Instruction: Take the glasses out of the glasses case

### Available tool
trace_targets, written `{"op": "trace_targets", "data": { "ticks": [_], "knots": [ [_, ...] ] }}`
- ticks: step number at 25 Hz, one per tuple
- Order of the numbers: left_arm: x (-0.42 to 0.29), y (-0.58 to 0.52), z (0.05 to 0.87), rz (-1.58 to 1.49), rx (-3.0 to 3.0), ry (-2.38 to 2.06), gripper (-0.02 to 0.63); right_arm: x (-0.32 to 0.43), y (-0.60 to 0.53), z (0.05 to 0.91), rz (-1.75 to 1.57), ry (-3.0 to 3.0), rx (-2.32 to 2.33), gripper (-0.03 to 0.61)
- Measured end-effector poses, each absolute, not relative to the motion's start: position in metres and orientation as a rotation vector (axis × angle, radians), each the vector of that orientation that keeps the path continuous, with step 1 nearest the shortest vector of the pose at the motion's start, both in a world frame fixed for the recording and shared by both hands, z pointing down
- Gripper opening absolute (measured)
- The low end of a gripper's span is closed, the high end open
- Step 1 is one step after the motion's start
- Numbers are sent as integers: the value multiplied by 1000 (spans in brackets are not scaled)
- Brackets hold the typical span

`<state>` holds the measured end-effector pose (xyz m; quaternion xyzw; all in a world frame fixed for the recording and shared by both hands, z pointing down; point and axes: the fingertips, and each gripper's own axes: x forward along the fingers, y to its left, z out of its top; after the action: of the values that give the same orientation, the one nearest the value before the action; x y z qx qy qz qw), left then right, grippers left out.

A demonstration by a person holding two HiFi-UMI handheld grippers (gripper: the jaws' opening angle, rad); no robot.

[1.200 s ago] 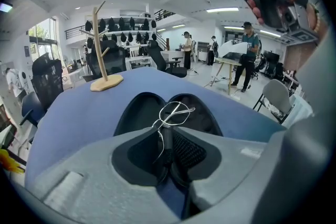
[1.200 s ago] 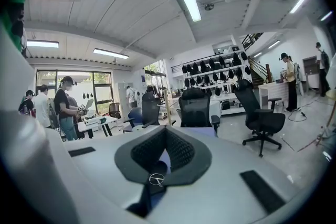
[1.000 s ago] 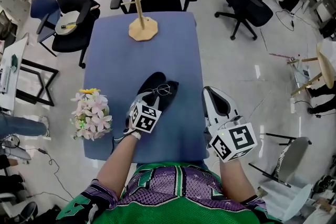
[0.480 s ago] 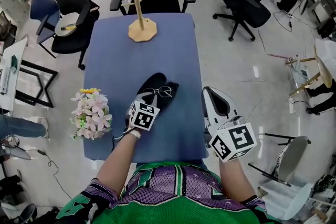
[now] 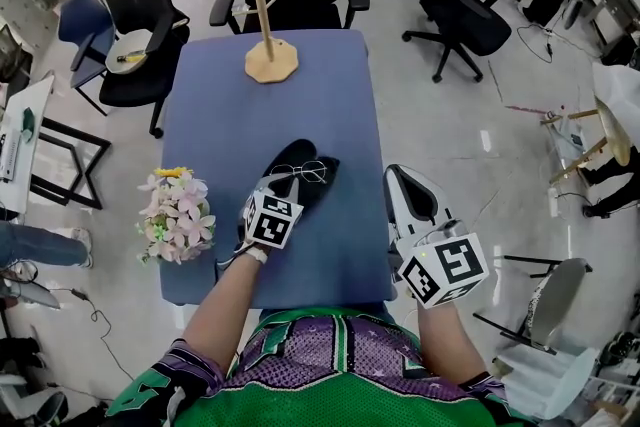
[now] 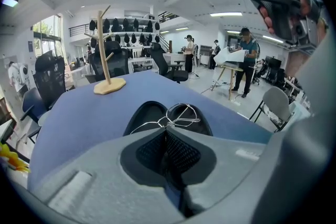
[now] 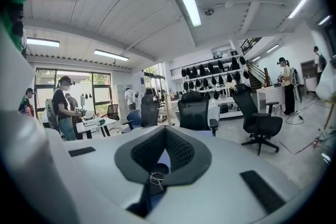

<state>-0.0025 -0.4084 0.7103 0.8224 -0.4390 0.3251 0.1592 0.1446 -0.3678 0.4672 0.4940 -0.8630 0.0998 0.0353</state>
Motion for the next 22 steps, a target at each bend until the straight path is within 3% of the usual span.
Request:
{"op": "trace_targets", "data": {
  "ticks": [22],
  "knots": [
    [-20,-376,616,740,2515,-1334,15,118,-325,430,236,-2686,1546,2]
  ]
}}
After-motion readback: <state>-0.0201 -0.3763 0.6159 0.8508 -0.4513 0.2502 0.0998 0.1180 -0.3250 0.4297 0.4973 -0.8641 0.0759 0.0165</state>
